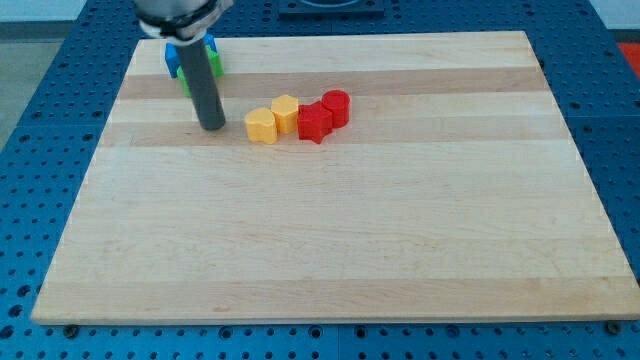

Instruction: Move the yellow heart into the bottom side of the yellow hexagon

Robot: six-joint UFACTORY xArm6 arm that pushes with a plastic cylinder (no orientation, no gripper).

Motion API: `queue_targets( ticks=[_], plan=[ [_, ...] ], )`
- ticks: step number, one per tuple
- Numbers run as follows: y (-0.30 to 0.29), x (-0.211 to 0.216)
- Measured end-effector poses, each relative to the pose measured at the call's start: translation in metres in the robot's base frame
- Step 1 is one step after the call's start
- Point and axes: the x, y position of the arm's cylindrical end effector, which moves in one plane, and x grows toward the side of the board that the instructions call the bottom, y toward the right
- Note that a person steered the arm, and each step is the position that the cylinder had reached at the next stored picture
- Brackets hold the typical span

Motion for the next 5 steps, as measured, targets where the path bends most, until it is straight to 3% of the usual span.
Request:
queue_targets(
  ticks=[2,4,5],
  plan=[
    [0.08,-0.006],
    [0.034,0.071],
    [0.087,0.044]
  ],
)
